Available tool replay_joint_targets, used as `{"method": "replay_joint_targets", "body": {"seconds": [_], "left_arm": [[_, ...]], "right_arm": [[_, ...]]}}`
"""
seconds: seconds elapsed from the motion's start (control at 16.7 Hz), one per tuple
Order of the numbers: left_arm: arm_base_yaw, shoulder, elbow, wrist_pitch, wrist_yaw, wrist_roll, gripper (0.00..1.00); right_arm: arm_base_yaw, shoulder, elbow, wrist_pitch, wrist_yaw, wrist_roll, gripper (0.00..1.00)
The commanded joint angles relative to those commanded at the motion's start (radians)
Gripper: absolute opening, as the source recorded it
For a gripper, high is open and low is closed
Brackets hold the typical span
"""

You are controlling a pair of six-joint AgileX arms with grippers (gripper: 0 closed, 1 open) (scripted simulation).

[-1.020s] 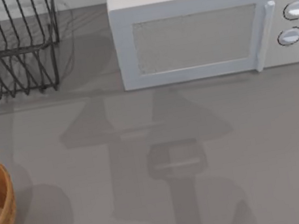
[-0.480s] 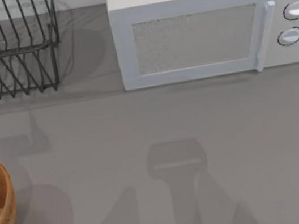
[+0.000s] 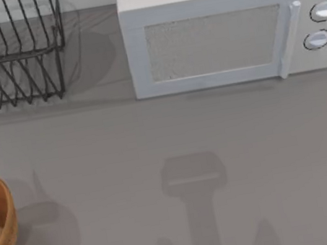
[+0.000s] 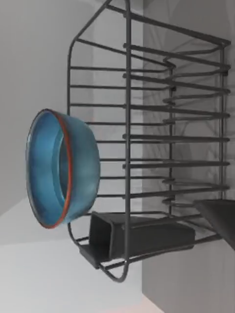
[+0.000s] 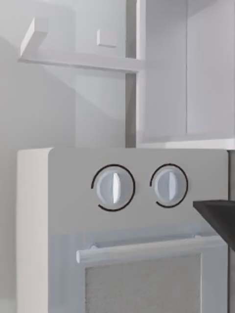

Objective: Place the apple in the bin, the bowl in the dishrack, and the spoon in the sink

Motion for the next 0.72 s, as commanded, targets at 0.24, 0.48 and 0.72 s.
{"method": "replay_joint_targets", "body": {"seconds": [0.24,0.48,0.72], "left_arm": [[-0.002,-0.062,-0.044,-0.040,-0.006,-0.003,1.00],[-0.002,-0.062,-0.044,-0.040,-0.006,-0.003,1.00],[-0.002,-0.062,-0.044,-0.040,-0.006,-0.003,1.00]], "right_arm": [[0.000,0.000,0.000,0.000,0.000,0.000,1.00],[0.000,0.002,0.001,-0.001,0.000,-0.001,1.00],[-0.002,0.110,0.089,-0.108,0.003,-0.080,1.00]]}}
